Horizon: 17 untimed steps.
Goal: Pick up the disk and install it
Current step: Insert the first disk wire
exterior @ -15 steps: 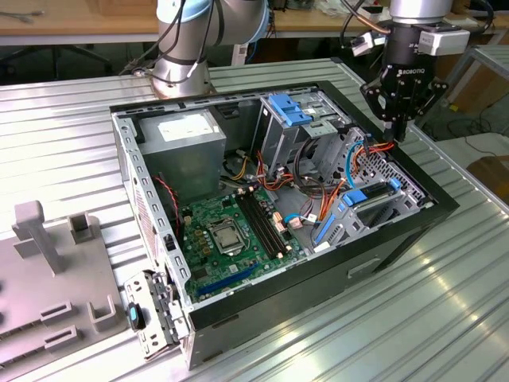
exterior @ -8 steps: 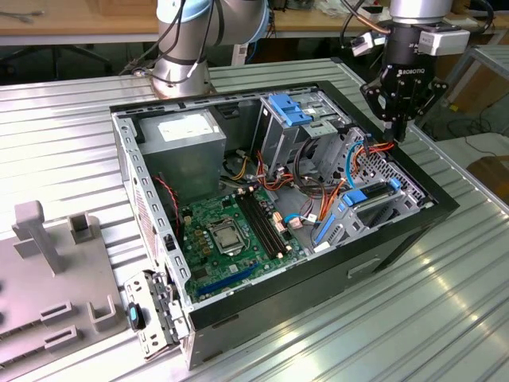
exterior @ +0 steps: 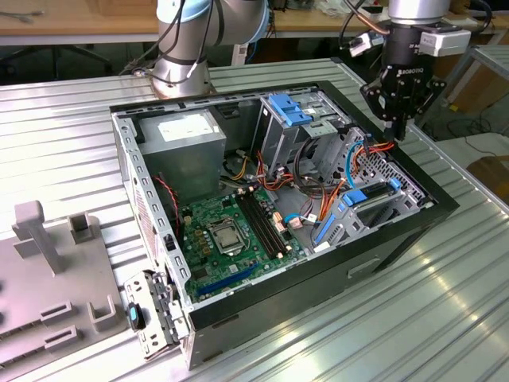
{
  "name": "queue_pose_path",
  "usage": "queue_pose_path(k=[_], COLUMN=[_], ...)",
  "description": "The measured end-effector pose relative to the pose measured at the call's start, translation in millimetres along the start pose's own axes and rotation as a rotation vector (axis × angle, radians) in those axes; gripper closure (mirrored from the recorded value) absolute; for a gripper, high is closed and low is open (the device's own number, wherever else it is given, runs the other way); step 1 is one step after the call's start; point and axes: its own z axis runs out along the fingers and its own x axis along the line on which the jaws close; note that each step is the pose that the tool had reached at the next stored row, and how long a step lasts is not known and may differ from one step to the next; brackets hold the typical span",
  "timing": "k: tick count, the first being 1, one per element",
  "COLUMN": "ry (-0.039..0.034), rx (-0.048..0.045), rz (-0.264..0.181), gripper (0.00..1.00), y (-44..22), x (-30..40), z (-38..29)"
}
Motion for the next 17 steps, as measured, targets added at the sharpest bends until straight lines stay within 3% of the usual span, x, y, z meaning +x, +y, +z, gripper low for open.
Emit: queue_pose_path(k=[2, 3, 7, 12, 15, 17], ry=[-0.0058, -0.0094, -0.0091, -0.0126, -0.0157, -0.0164], rx=[-0.0064, -0.0182, -0.0574, -0.079, -0.1083, -0.1102], rz=[-0.003, -0.007, -0.017, -0.023, -0.031, -0.032], gripper=[0.76, 0.76, 0.76, 0.76, 0.76, 0.76], y=[-0.9, -1.7, -5.2, -8.9, -12.1, -12.2], x=[-0.6, -1.0, -2.2, -1.6, 5.1, 4.9], z=[1.6, 2.1, 2.1, 4.0, 5.5, 6.1])
